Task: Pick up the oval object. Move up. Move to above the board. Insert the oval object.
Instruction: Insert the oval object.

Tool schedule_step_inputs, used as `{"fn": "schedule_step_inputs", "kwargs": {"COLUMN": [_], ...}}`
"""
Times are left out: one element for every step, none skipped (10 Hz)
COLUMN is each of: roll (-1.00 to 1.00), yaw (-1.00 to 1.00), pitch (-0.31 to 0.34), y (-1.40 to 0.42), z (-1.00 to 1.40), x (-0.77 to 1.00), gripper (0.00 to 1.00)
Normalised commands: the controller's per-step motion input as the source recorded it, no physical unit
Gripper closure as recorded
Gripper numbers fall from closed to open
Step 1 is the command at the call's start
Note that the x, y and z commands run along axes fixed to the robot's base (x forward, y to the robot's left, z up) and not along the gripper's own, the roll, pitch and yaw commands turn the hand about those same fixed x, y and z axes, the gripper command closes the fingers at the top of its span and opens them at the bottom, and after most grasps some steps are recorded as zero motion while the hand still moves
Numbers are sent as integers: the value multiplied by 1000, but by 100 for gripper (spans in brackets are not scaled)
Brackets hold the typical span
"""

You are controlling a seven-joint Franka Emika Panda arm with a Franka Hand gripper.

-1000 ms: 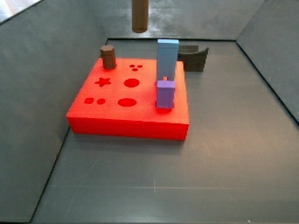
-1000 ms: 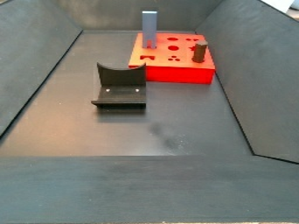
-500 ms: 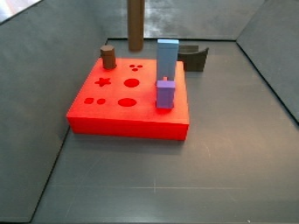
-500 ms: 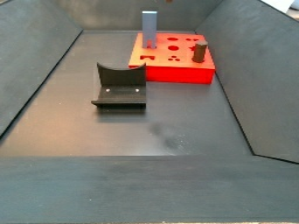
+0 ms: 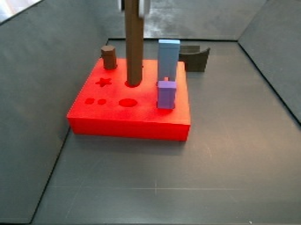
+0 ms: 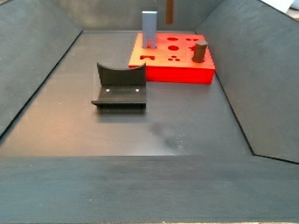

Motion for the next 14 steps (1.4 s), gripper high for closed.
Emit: {"fn": "schedule_step_inputs", "kwargs": {"roll": [-31,-13,0,-17,0,-10,-27,-1,-10,0,0,19,33,16], "yaw": [-1000,-1000,-1000,-1000,-1000,-1000,-1000,-1000,-1000,-1000,-989,-951,-951,-946], "pitch": [-34,-79,-44,-47,0,-3,-20,-20,-20,-17,0,0,0,0], "y": [0,0,0,0,0,0,0,0,0,0,0,0,0,0], "z": [-749,-654,-491,-391,-206,0,0,0,0,0,0,-3,0,-57], "x": [-40,0,0,0,0,0,0,0,0,0,-77,-160,-169,-186], "gripper": [100,100,100,100,100,100,100,100,100,100,100,100,100,100]}}
